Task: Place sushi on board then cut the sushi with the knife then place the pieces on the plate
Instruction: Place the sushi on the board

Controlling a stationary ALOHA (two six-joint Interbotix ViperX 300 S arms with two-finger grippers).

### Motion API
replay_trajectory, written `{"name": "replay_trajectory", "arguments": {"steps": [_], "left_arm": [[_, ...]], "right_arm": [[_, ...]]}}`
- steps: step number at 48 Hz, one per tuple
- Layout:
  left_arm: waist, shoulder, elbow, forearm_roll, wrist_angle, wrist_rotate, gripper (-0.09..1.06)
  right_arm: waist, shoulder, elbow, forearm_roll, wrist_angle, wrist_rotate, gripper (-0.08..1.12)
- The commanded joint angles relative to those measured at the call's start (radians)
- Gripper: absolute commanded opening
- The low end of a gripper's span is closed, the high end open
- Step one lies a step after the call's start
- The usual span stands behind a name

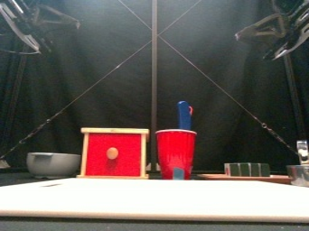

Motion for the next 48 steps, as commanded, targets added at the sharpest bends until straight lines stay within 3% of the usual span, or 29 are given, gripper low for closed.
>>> {"name": "replay_trajectory", "arguments": {"steps": [1,15,28,32,37,48], "left_arm": [[0.005,0.041,-0.006,-0.011,-0.043,-0.002,-0.05],[0.005,0.138,-0.012,-0.002,-0.149,0.006,-0.03],[0.006,0.253,-0.029,0.003,-0.179,0.006,-0.03],[0.008,0.291,-0.040,0.003,-0.179,0.006,-0.03],[0.008,0.330,-0.052,0.003,-0.179,0.006,-0.03],[0.023,0.385,-0.060,0.003,-0.181,0.006,-0.03]], "right_arm": [[-0.020,0.011,-0.009,0.008,0.005,0.011,0.00],[-0.207,0.021,-0.044,0.074,0.206,0.018,0.04],[-0.407,0.097,-0.153,0.080,0.495,0.009,0.09],[-0.434,0.141,-0.189,0.077,0.594,0.008,0.19],[-0.451,0.215,-0.222,0.072,0.672,0.000,0.41],[-0.448,0.334,-0.252,-0.005,0.739,-0.005,1.02]]}}
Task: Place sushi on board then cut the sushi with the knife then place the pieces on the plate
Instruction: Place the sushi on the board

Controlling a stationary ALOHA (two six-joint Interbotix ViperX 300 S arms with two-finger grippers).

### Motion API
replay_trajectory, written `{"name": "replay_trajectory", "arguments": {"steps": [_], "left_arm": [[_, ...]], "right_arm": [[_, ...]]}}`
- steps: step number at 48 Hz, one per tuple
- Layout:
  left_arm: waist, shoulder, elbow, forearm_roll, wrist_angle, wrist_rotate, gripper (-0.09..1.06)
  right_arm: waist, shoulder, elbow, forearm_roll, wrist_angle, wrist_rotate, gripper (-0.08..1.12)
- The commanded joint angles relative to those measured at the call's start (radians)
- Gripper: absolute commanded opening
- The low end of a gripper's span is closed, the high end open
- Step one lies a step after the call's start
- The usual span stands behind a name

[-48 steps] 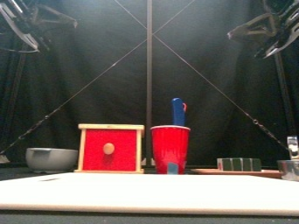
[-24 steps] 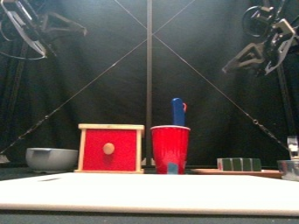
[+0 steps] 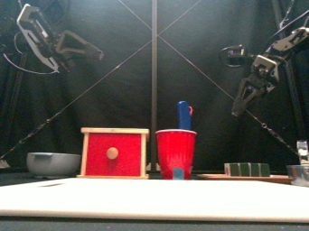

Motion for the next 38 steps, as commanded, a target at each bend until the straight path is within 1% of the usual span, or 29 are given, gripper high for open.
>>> {"name": "replay_trajectory", "arguments": {"steps": [1,2,4,11,22,24,38], "left_arm": [[0.008,0.012,-0.029,0.002,-0.009,0.002,-0.03],[0.008,0.014,-0.028,0.002,-0.009,0.002,-0.03],[0.008,0.014,-0.028,0.002,-0.009,0.002,-0.03],[0.011,0.014,-0.028,0.002,-0.011,0.002,-0.03],[0.020,0.014,-0.026,0.002,-0.011,0.002,-0.03],[0.021,0.014,-0.026,0.002,-0.011,0.002,-0.03],[0.028,0.014,-0.026,0.000,-0.011,0.002,-0.03]], "right_arm": [[0.002,0.031,-0.038,-0.048,0.041,-0.006,1.05],[0.002,0.037,-0.043,-0.060,0.052,-0.006,1.07],[0.003,0.044,-0.049,-0.087,0.071,-0.009,1.07],[-0.005,0.058,-0.051,-0.152,0.097,-0.040,1.00],[-0.077,0.107,-0.049,-0.124,0.097,-0.106,0.98],[-0.081,0.124,-0.048,-0.110,0.098,-0.129,0.98],[-0.143,0.245,-0.072,0.135,0.097,-0.408,0.98]]}}
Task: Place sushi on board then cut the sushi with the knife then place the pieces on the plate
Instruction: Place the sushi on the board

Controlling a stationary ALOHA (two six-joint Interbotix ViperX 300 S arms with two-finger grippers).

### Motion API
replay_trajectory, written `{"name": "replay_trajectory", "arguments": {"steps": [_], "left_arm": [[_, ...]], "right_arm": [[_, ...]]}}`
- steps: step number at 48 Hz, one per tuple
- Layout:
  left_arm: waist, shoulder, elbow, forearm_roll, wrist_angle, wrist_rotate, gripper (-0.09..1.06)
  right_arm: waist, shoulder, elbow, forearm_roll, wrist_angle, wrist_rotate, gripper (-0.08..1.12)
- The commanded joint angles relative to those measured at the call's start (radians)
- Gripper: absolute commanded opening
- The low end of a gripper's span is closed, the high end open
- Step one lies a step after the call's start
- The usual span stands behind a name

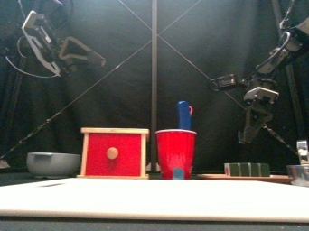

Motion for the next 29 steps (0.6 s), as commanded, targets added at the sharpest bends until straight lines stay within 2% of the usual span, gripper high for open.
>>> {"name": "replay_trajectory", "arguments": {"steps": [1,11,18,29], "left_arm": [[0.005,0.000,-0.025,0.000,-0.009,0.002,-0.03],[0.005,0.000,-0.021,-0.002,-0.011,0.000,-0.03],[0.005,0.000,-0.020,-0.002,-0.009,0.000,-0.03],[0.008,0.000,-0.018,-0.003,-0.011,0.000,-0.03]], "right_arm": [[-0.046,0.023,-0.031,0.094,-0.003,-0.100,0.98],[-0.147,0.069,-0.031,0.229,-0.008,-0.298,0.98],[-0.167,0.120,-0.035,0.314,-0.005,-0.393,0.98],[-0.166,0.199,-0.038,0.339,-0.026,-0.434,0.98]]}}
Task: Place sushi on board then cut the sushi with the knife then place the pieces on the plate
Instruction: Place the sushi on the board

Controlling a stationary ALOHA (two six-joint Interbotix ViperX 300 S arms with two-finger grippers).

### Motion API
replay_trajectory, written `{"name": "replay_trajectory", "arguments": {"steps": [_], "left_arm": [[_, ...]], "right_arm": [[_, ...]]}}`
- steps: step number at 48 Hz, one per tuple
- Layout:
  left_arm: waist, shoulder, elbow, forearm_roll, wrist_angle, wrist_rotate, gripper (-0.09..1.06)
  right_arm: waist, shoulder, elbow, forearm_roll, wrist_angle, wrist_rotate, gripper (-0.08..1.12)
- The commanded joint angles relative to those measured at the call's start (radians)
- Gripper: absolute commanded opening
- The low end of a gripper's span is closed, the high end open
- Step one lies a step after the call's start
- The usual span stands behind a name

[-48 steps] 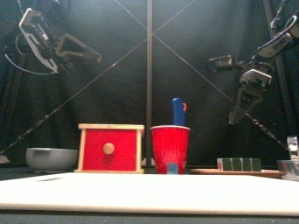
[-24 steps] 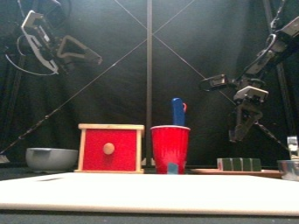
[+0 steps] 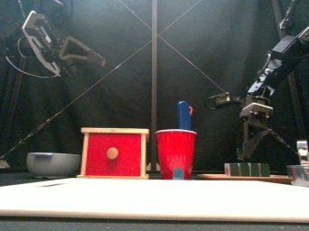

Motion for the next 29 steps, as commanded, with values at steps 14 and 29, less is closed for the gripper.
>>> {"name": "replay_trajectory", "arguments": {"steps": [14,29], "left_arm": [[0.005,0.002,-0.018,-0.002,-0.009,0.000,-0.03],[0.005,0.000,-0.015,-0.002,-0.011,0.000,-0.03]], "right_arm": [[0.000,0.064,-0.021,-0.009,-0.057,-0.005,0.98],[0.000,0.106,-0.021,-0.011,-0.078,-0.005,0.97]]}}
